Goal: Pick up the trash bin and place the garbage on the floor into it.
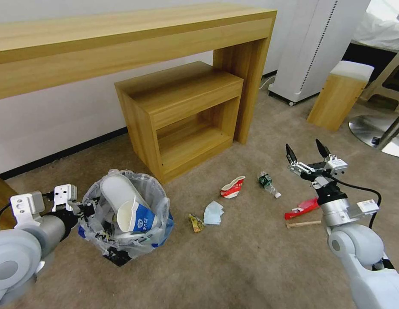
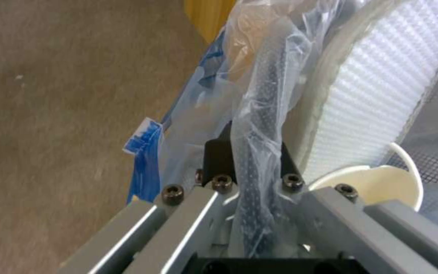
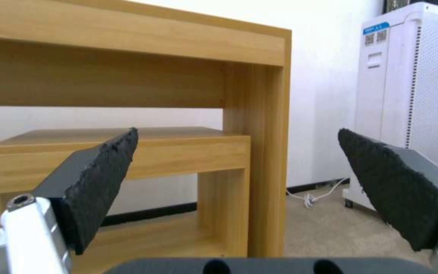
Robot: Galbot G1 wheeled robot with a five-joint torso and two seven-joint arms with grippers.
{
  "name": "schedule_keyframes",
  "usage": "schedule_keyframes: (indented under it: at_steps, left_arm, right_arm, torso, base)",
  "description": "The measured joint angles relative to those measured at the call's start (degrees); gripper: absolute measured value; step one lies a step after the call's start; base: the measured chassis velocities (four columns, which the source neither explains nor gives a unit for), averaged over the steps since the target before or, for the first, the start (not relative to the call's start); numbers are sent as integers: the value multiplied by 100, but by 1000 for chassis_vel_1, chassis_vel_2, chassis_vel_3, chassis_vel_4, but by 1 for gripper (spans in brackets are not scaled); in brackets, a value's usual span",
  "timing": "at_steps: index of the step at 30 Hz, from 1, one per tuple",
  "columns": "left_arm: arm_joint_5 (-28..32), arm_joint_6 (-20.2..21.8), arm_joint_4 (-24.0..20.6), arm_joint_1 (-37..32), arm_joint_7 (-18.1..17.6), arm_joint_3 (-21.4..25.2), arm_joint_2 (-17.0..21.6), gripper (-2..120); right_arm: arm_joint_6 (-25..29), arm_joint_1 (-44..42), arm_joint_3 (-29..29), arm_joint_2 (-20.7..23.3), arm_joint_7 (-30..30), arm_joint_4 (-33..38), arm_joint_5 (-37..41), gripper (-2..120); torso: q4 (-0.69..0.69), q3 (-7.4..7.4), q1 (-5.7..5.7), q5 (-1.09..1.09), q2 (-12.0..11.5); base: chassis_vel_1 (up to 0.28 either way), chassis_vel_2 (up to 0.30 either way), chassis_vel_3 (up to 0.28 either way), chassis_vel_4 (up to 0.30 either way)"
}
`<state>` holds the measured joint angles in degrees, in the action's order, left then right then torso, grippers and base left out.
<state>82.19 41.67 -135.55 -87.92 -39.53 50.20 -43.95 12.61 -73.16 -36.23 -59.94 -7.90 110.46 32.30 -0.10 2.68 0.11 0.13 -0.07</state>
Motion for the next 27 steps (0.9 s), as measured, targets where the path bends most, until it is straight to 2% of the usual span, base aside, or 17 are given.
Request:
schedule_keyframes:
  at_steps: [9, 18, 21, 22, 24, 25, 27]
  left_arm:
    - [9, 0, 4, 8, 3, 16, 17, 1]
    - [8, 15, 103, 44, -59, 24, 20, 1]
    - [65, 41, 108, 48, -149, 42, 35, 1]
    - [65, 41, 108, 48, -149, 42, 35, 1]
    - [82, 43, 108, 49, -159, 42, 44, 1]
    - [82, 43, 108, 49, -159, 42, 44, 1]
    - [86, 43, 99, 53, -166, 41, 52, 1]
  right_arm:
    - [47, 42, 32, 18, 1, -20, 23, 100]
    - [-170, 54, 237, 161, 119, -99, -41, 100]
    - [-1333, 97, 519, 438, -31, -74, 81, 100]
    - [-1333, 97, 519, 438, -31, -74, 81, 100]
    - [-2205, 209, 835, 615, -3, -67, 447, 100]
    - [-2205, 209, 835, 615, -3, -67, 447, 100]
    - [-2882, 395, 1155, 710, 13, -155, 683, 100]
  torso:
    - [2, 1, 2, 0, 0]
    - [0, -1, 0, 0, 0]
    - [0, -1, -1, 0, 0]
    - [0, -1, -1, 0, 0]
    - [-1, 0, 0, 0, 0]
    - [-1, 0, 0, 0, 0]
    - [0, -1, 0, 0, 0]
  base:
    - [-217, 220, 225, -204]
    - [-55, 57, 44, -46]
    - [0, 0, 0, 0]
    - [0, 0, 0, 0]
    - [0, 0, 0, 0]
    - [0, 0, 0, 0]
    - [0, 0, 0, 0]
